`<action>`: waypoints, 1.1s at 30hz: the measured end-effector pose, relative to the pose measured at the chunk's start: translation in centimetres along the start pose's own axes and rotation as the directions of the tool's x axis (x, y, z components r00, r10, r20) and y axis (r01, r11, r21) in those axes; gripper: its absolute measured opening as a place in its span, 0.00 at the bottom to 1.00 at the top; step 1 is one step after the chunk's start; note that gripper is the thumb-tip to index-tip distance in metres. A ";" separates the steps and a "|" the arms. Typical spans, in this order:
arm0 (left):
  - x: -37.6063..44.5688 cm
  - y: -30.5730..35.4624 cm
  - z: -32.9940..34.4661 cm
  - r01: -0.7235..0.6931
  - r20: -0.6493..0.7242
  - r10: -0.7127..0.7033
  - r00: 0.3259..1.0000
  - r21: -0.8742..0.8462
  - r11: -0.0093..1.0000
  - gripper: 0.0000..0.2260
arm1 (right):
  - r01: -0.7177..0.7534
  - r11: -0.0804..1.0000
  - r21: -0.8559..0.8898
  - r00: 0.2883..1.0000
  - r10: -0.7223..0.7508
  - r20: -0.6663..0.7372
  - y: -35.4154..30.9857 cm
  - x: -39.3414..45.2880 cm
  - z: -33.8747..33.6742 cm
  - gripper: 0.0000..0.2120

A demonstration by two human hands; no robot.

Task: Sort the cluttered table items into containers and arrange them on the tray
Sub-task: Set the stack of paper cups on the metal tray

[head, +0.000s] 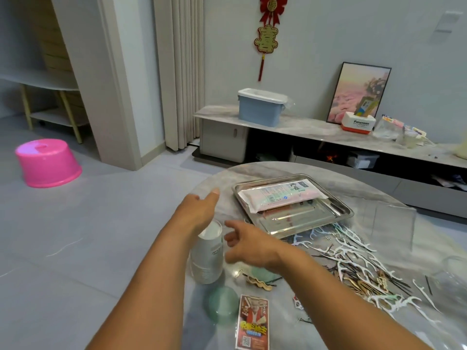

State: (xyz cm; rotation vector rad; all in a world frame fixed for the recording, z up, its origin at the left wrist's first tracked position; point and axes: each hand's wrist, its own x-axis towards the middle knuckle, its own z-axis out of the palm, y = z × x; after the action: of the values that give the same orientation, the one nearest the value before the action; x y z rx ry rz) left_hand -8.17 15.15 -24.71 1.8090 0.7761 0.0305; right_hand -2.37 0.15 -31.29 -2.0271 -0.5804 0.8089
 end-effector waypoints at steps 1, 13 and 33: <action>-0.2 -0.5 -0.2 0.055 0.068 -0.055 0.996 -0.007 0.998 0.36 | -0.007 1.000 -0.024 0.999 0.008 0.046 0.1 0.1 1.3 0.43; 1.4 -3.0 -1.4 0.414 0.317 -0.286 0.904 -0.490 0.767 0.29 | 0.192 0.981 0.015 0.959 -0.184 -0.214 0.9 1.0 2.9 0.33; 5.3 1.3 15.8 0.261 0.200 -0.185 0.962 -0.489 0.832 0.21 | 0.377 0.924 0.056 0.607 -0.201 -0.769 2.3 -0.1 -12.1 0.40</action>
State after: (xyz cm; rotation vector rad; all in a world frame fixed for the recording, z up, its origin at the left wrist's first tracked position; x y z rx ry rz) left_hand 2.71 4.41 -31.50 1.1912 0.7833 -0.0454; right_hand 6.56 -7.67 -28.05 -1.7795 -0.2944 -0.2105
